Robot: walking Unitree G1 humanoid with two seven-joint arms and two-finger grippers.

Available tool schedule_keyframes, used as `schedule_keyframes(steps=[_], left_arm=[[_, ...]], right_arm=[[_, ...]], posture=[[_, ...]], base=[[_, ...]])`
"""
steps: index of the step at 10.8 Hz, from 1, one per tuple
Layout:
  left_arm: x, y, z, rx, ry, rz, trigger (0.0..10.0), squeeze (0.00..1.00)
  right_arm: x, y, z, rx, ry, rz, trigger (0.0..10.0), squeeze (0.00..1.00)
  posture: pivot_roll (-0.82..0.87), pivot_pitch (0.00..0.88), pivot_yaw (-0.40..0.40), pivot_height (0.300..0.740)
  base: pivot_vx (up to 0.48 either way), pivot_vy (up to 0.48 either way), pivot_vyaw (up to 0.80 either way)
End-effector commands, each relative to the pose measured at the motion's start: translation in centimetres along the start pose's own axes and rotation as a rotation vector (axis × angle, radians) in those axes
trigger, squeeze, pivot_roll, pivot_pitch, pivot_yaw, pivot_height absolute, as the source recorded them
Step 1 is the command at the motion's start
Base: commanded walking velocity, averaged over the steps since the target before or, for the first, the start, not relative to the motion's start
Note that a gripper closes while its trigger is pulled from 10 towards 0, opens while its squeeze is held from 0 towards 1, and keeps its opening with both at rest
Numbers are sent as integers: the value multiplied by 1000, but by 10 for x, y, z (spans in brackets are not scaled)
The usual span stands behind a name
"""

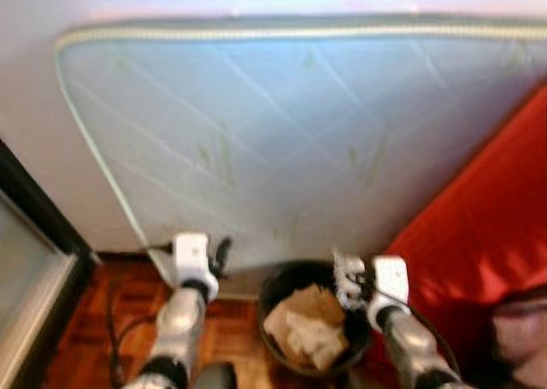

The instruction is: Clean up the room

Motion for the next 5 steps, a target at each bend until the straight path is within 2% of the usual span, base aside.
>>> schedule_keyframes(steps=[1,3,4,5], left_arm=[[4,0,0,6,8,-1,10000,0],[4,1,0,0,7,-4,10000,0],[5,2,0,-2,7,-2,10000,0],[6,3,0,-6,15,0,10000,0]], right_arm=[[9,2,2,1,33,-3,10000,0],[13,5,4,1,55,-11,10000,0],[17,10,6,-15,67,-7,10000,525],[21,12,7,-16,94,-3,10000,612]], posture=[[59,13,-14,620],[64,16,-14,620],[65,16,-14,620],[67,16,-13,620]], base=[[0,0,0],[0,0,0],[0,0,0],[0,0,0]])
Point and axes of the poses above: a point about 5 cm out from each wrist's last joint towards the gripper, its own z axis pointing out of the wrist towards the gripper, its own y axis along the axis of the wrist's last joint, x = y × z, the point moved 2 cm from there along z, pointing out of the wrist towards the gripper, and after that the axes turned 1 degree about z, right-handed, at the moved point
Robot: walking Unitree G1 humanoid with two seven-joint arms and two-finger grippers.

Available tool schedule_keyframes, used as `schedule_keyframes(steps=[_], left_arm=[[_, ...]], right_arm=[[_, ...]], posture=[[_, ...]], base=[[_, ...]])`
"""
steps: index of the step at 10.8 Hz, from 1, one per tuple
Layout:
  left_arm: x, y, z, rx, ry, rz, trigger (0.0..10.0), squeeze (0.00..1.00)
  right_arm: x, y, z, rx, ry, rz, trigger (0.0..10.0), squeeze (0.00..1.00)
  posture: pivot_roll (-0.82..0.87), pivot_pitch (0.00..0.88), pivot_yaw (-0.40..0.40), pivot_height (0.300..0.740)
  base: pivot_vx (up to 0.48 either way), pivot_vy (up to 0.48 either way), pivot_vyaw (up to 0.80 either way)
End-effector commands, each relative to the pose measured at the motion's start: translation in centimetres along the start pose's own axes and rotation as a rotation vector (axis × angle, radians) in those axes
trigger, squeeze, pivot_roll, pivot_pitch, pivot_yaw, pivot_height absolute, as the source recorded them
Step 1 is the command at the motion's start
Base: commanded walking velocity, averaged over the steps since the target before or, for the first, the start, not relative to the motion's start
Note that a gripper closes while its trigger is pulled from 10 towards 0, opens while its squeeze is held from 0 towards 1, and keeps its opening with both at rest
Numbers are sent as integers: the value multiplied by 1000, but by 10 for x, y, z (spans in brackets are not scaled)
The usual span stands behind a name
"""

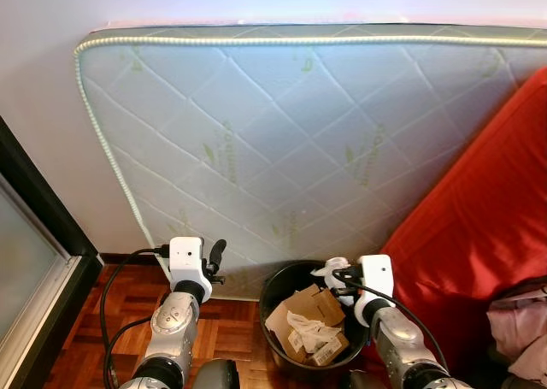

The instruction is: Clean up the room

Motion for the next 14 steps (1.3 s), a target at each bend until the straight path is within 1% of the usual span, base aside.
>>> schedule_keyframes(steps=[1,2,3,6,8,10,11,12,13,14], left_arm=[[2,1,0,-3,8,-5,10000,0],[3,2,1,-3,8,-3,10000,0],[3,2,1,-4,9,-2,10000,0],[3,3,1,-6,8,-1,10000,0],[3,3,1,-3,6,0,10000,0],[3,2,1,-3,8,1,10000,0],[3,2,1,-1,9,2,10000,0],[4,2,1,-2,10,3,10000,0],[4,3,1,-4,11,3,10000,0],[4,3,1,-4,11,3,10000,0]], right_arm=[[4,7,3,-12,23,-8,10000,608],[6,6,4,-2,43,-6,10000,914],[6,6,3,-1,44,-11,10000,988],[6,3,3,8,43,-16,10000,957],[2,2,2,14,24,-45,10000,941],[-1,-2,0,33,5,-50,10000,922],[-1,-3,0,40,7,-59,10000,945],[-1,-4,0,44,5,-59,10000,1000],[-2,-3,0,43,-7,-68,10000,941],[-2,-3,0,42,-9,-68,10000,498]], posture=[[67,16,-13,620],[69,17,-12,620],[69,17,-12,620],[70,14,-10,620],[70,15,-11,620],[74,18,-14,620],[75,17,-14,620],[77,17,-14,620],[76,15,-14,620],[76,16,-13,620]], base=[[0,0,0],[0,0,0],[0,0,0],[0,0,0],[0,0,0],[0,0,0],[0,0,0],[0,0,0],[0,0,0],[0,0,0]])
Point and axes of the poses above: a point about 5 cm out from each wrist's last joint towards the gripper, its own z axis pointing out of the wrist towards the gripper, its own y axis along the axis of the wrist's last joint, x = y × z, the point moved 2 cm from there along z, pointing out of the wrist towards the gripper, and after that the axes turned 1 degree about z, right-handed, at the moved point
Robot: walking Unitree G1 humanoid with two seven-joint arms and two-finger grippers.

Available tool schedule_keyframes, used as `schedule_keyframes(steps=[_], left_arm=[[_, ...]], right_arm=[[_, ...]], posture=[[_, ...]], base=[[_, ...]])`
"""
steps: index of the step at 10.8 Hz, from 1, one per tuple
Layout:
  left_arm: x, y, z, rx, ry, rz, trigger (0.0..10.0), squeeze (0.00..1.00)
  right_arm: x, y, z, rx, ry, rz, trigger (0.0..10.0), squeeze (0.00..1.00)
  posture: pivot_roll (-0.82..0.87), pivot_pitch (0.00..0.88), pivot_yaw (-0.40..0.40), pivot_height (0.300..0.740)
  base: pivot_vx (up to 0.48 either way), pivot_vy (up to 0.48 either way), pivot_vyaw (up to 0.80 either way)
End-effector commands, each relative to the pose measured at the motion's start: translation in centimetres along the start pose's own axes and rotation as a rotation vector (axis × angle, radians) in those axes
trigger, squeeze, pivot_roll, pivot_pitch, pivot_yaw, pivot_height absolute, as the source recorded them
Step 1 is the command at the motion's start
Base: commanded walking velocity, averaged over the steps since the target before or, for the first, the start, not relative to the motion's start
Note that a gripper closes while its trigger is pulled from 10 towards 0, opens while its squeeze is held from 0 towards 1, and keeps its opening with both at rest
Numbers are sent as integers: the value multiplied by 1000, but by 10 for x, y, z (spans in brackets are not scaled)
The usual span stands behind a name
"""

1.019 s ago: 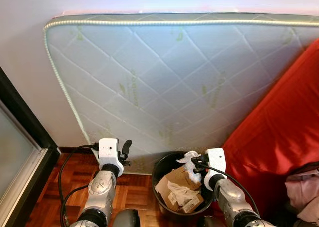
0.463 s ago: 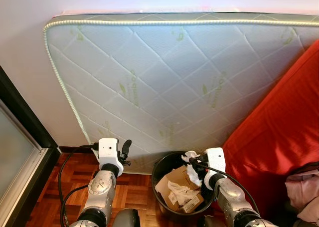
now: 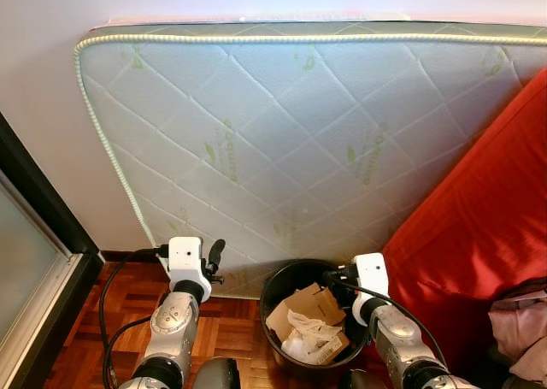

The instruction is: Clean up the room

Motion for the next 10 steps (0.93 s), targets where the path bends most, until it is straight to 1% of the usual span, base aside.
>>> schedule_keyframes(steps=[1,2,4,7,9,10], left_arm=[[2,2,1,-1,2,2,10000,0],[2,1,1,8,2,1,10000,0],[4,-1,0,15,5,1,10000,0],[2,-3,0,35,-9,5,10000,0],[4,-18,-7,101,-2,16,10000,0],[8,-29,-13,158,5,27,10000,0]], right_arm=[[-1,-5,-1,24,-10,0,10000,0],[-2,-7,-2,26,-18,12,10000,0],[-7,-10,-6,0,-34,94,10000,0],[-9,-15,-8,8,-45,113,10000,0],[-10,-19,-9,18,-54,126,10000,0],[-11,-23,-11,31,-62,127,10000,0]], posture=[[76,14,-13,620],[76,14,-13,620],[77,12,-10,625],[72,7,-5,675],[73,6,-4,710],[75,5,-4,730]], base=[[0,0,0],[0,0,0],[0,0,0],[0,0,0],[0,0,0],[0,0,0]])
Point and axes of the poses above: a point about 5 cm out from each wrist's last joint towards the gripper, its own z axis pointing out of the wrist towards the gripper, its own y axis along the axis of the wrist's last joint, x = y × z, the point moved 2 cm from there along z, pointing out of the wrist towards the gripper, and after that the axes turned 1 degree about z, right-handed, at the moved point
